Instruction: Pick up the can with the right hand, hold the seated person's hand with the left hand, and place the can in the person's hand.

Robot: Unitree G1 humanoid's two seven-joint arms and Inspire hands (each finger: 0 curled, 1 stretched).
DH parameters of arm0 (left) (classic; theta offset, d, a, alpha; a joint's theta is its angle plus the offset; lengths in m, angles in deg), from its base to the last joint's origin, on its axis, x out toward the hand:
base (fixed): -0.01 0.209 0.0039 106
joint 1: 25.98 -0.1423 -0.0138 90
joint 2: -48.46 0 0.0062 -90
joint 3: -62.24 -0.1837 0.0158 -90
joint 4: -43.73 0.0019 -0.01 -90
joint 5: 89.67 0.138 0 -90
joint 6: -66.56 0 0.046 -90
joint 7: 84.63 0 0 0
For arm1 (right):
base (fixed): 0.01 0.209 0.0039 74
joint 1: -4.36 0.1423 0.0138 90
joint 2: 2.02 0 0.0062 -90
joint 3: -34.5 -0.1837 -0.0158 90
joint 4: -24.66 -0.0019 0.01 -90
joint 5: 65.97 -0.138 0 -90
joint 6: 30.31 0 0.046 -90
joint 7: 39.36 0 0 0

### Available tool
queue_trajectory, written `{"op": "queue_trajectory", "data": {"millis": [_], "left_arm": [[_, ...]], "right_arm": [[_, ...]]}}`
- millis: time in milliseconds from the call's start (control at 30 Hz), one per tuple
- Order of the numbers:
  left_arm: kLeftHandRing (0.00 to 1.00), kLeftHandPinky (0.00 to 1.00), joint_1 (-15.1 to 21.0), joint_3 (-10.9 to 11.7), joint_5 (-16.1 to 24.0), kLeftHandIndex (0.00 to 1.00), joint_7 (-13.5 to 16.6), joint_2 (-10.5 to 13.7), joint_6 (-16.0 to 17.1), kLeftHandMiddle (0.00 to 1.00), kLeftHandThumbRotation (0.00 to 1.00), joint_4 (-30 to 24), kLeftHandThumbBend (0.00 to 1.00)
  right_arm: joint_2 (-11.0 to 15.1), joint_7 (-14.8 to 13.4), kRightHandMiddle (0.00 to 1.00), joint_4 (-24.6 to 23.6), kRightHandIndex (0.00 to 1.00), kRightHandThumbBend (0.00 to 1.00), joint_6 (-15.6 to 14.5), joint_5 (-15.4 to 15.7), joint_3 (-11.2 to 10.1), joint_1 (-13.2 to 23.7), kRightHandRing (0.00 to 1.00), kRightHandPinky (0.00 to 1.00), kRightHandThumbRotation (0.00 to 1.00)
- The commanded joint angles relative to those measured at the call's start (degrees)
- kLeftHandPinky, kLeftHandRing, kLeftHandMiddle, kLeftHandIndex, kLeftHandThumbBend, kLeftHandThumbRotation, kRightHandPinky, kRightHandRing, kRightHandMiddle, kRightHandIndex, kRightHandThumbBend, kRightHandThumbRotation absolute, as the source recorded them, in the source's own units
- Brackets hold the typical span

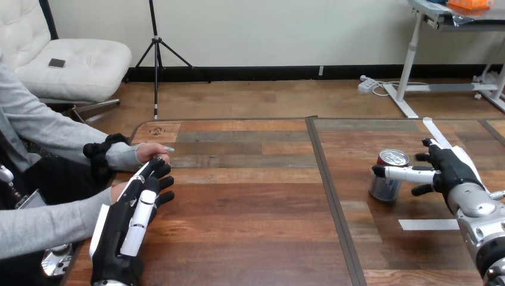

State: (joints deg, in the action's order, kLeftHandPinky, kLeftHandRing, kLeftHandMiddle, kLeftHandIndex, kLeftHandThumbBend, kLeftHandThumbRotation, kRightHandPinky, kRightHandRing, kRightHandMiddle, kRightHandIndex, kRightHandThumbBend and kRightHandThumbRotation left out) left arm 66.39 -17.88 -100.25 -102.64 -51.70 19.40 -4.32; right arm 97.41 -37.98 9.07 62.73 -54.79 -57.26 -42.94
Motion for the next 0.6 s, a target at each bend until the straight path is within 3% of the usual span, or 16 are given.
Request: {"op": "queue_trajectory", "data": {"millis": [0,567], "left_arm": [[0.85,0.81,2.1,-0.1,-0.2,0.85,-0.4,0.4,0.3,0.86,0.83,-2.3,0.57],[0.83,0.8,2.2,-0.1,-0.1,0.81,-0.3,0.4,0.5,0.84,0.82,-2.2,0.52]], "right_arm": [[-0.2,0.1,1.0,-0.5,0.99,1.0,0.9,0.3,0.6,2.6,1.0,0.85,0.23],[-0.3,-0.2,1.0,-0.5,1.0,1.0,0.8,1.6,2.0,2.8,1.0,0.87,0.28]]}}
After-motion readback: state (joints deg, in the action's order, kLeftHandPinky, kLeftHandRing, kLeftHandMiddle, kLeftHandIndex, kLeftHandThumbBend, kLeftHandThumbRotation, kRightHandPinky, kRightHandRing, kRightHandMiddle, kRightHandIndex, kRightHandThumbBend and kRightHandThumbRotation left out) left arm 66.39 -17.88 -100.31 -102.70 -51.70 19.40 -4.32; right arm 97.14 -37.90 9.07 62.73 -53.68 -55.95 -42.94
